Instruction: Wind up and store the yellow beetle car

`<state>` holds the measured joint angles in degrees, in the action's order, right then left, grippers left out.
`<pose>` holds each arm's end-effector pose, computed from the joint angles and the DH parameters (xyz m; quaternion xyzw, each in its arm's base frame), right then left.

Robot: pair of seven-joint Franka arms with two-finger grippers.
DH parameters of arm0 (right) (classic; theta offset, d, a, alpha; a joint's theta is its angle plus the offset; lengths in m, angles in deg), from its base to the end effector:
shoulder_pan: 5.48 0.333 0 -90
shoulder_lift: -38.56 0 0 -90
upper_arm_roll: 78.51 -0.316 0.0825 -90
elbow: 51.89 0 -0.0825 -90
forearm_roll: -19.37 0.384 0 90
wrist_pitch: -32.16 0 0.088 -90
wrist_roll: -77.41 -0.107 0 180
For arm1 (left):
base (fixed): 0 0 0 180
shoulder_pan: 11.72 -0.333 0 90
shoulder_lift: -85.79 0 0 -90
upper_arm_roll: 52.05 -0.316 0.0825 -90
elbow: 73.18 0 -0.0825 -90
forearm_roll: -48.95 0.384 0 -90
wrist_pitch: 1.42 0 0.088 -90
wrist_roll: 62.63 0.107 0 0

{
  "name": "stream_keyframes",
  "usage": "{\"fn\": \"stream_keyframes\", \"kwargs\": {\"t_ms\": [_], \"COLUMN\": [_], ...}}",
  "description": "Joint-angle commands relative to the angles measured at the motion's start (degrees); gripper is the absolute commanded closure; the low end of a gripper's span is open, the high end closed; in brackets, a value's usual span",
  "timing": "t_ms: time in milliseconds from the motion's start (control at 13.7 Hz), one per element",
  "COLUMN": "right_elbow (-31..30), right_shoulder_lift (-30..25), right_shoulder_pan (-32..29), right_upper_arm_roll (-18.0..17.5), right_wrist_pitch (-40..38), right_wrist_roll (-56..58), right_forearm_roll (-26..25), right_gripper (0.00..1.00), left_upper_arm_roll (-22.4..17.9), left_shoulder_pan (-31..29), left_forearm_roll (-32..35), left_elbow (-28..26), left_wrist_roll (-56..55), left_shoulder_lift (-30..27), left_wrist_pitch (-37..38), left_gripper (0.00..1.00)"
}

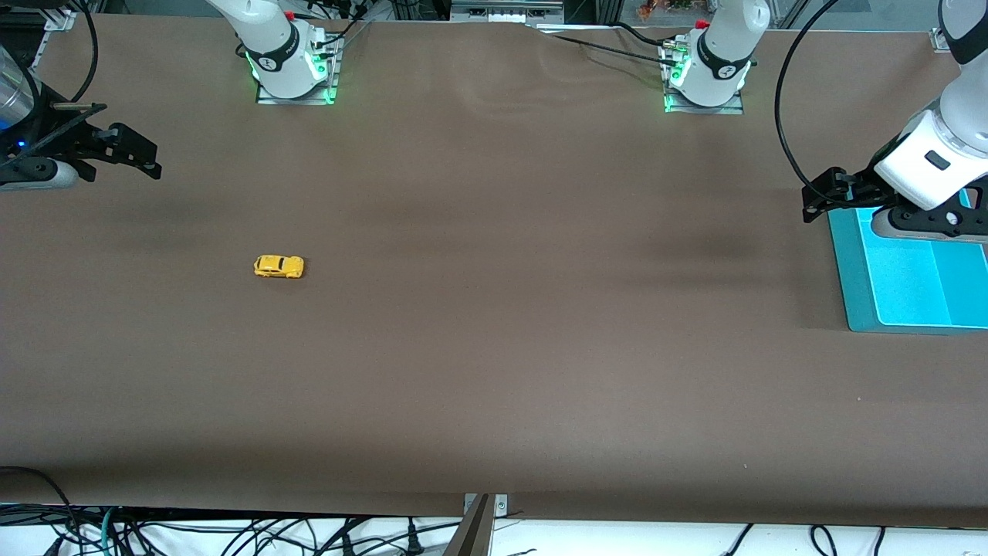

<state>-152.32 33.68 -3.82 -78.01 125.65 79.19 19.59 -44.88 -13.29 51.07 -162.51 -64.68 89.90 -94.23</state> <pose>0.5295 0.0109 0.5898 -0.9995 -0.0255 0.0180 0.0024 0.5777 -0.0503 0.5940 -0.9994 0.0318 0.0043 0.0143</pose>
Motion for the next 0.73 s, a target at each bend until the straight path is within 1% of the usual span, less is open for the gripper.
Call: {"fn": "stream_keyframes", "kwargs": {"t_ms": [0, 656], "right_elbow": [0.2, 0.9], "right_shoulder_lift": [0.0, 0.3], "right_shoulder_pan": [-0.2, -0.2], "right_upper_arm_roll": [-0.1, -0.1], "right_wrist_pitch": [0.0, 0.6], "right_wrist_roll": [-0.9, -0.8], "right_forearm_roll": [-0.1, -0.5], "right_gripper": [0.00, 0.00], "left_upper_arm_roll": [-0.1, -0.1], "left_shoulder_pan": [-0.1, 0.0], "left_forearm_roll": [-2.0, -2.0], "left_elbow": [1.0, 0.8], "left_wrist_roll": [0.2, -0.2], "left_shoulder_lift": [-0.2, -0.2], "left_wrist_pitch": [1.4, 2.3], "left_gripper": [0.00, 0.00]}}
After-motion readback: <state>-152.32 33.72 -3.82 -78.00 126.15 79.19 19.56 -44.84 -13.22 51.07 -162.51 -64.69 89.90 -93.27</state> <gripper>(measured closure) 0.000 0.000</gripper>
